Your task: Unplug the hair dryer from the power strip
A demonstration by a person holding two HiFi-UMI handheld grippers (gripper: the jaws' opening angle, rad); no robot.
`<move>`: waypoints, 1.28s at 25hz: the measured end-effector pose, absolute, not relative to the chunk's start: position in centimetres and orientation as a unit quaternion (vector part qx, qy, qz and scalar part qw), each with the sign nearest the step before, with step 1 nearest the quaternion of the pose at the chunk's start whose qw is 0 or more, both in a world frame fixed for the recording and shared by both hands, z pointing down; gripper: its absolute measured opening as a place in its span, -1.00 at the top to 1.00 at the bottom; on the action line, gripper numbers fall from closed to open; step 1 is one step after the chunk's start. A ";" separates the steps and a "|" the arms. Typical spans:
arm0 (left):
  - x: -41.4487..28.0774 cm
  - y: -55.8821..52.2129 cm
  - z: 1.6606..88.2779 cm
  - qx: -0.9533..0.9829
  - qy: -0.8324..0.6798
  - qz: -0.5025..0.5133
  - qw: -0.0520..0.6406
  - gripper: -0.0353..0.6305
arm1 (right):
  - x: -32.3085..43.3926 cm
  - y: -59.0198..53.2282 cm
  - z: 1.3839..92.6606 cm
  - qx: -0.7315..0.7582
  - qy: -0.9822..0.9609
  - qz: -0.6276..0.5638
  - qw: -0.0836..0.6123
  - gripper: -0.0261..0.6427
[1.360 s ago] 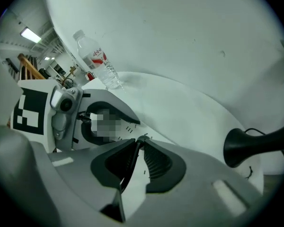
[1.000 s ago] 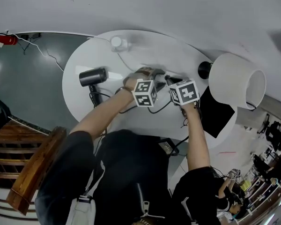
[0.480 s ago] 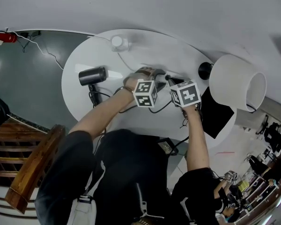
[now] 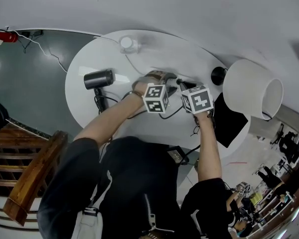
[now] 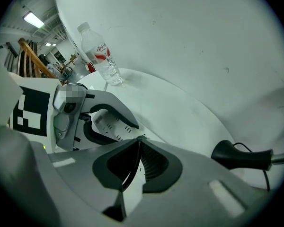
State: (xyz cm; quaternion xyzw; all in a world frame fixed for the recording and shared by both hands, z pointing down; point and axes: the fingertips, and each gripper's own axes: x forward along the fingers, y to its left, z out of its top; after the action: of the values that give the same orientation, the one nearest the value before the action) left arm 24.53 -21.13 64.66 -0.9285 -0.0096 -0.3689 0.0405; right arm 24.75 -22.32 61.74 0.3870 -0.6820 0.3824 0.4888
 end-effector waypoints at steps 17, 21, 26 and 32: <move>24.6 -20.6 64.3 -0.931 -0.022 -0.361 0.053 0.31 | 24.9 -22.1 61.7 0.392 -0.678 0.390 0.483 0.84; 24.6 -20.5 64.7 -0.930 -0.026 -0.364 0.054 0.31 | 24.6 -21.5 61.6 0.392 -0.678 0.378 0.494 0.84; 24.6 -20.4 64.3 -0.930 -0.029 -0.362 0.054 0.31 | 24.8 -21.7 61.6 0.393 -0.680 0.391 0.481 0.84; 24.7 -20.6 64.6 -0.929 -0.023 -0.365 0.051 0.31 | 24.9 -22.0 61.5 0.398 -0.675 0.394 0.481 0.84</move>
State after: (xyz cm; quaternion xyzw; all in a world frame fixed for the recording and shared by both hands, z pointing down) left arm 24.72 -20.61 64.60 -0.9294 -0.0231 -0.3649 0.0507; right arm 24.91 -21.97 61.45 0.3978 -0.6750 0.3939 0.4806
